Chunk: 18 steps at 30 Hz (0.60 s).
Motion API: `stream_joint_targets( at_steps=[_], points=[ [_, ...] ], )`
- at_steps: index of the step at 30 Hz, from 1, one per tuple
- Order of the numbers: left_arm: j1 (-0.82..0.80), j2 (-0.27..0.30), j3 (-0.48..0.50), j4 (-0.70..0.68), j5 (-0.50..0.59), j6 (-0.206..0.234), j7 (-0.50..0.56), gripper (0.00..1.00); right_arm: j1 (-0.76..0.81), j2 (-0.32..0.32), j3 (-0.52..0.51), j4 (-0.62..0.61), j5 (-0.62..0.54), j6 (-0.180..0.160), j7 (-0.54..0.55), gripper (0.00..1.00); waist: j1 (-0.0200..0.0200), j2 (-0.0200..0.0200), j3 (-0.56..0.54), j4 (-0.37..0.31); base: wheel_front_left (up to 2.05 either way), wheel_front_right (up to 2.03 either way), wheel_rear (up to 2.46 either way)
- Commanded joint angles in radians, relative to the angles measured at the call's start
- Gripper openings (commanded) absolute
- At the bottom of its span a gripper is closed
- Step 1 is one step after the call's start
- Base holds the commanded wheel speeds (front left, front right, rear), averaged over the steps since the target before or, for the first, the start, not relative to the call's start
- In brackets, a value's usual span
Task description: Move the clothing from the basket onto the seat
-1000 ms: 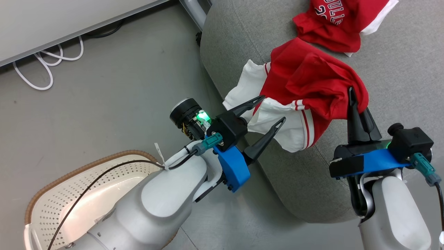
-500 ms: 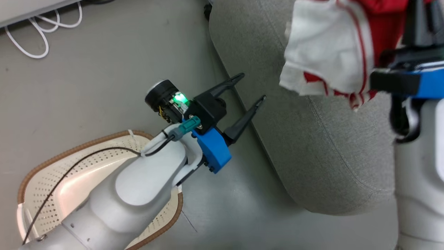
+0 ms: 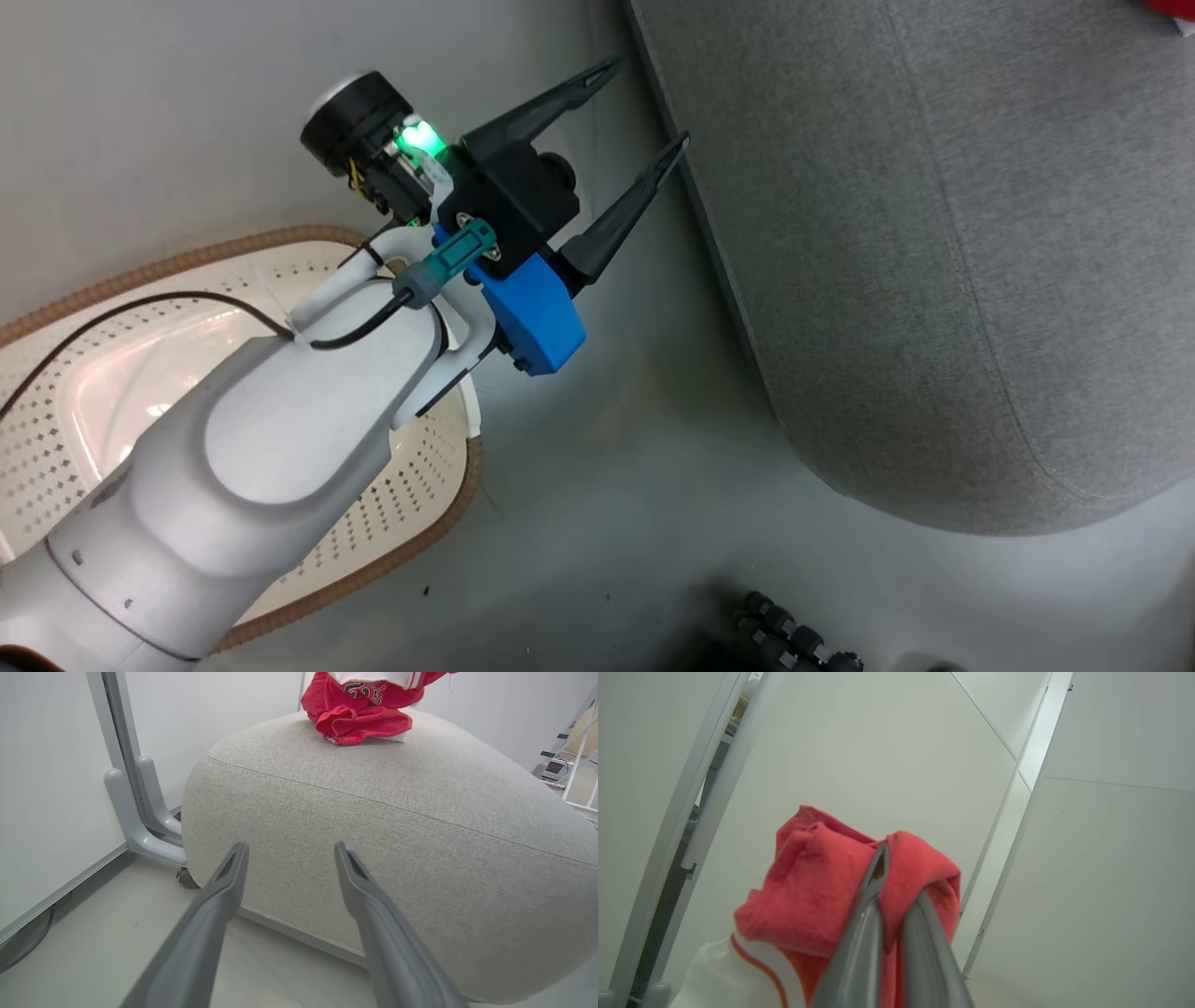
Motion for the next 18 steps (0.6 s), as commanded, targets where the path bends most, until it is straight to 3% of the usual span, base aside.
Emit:
stream_joint_targets(
  at_steps=[1, 3, 7, 18],
  points=[
    [-0.016, 0.01, 0.002, -0.01, 0.006, 0.003, 0.003, 1.0, -0.02, -0.005, -0.005, 0.017, -0.001, -0.001, -0.001, 0.0, -0.0001, 0.0, 0.069, 0.012, 0.0, 0.0, 0.0],
    [-0.039, 0.025, 0.004, -0.042, 0.012, 0.004, 0.025, 1.0, -0.032, -0.04, -0.022, 0.109, -0.014, -0.001, 0.0, 0.0, -0.0001, 0.0, 0.118, 0.024, 0.0, 0.0, 0.0],
    [-0.052, 0.036, 0.004, -0.066, 0.018, 0.005, 0.035, 1.0, -0.042, -0.04, -0.017, 0.203, -0.031, -0.001, -0.001, 0.0, -0.0001, 0.0, 0.15, 0.033, 0.0, 0.0, 0.0],
    [-0.054, 0.057, 0.001, -0.095, 0.016, 0.016, 0.035, 1.0, 0.0, 0.055, -0.038, 0.376, -0.097, -0.001, 0.0, 0.0, -0.0001, 0.0, 0.164, 0.057, 0.0, 0.0, 0.0]
  ],
)
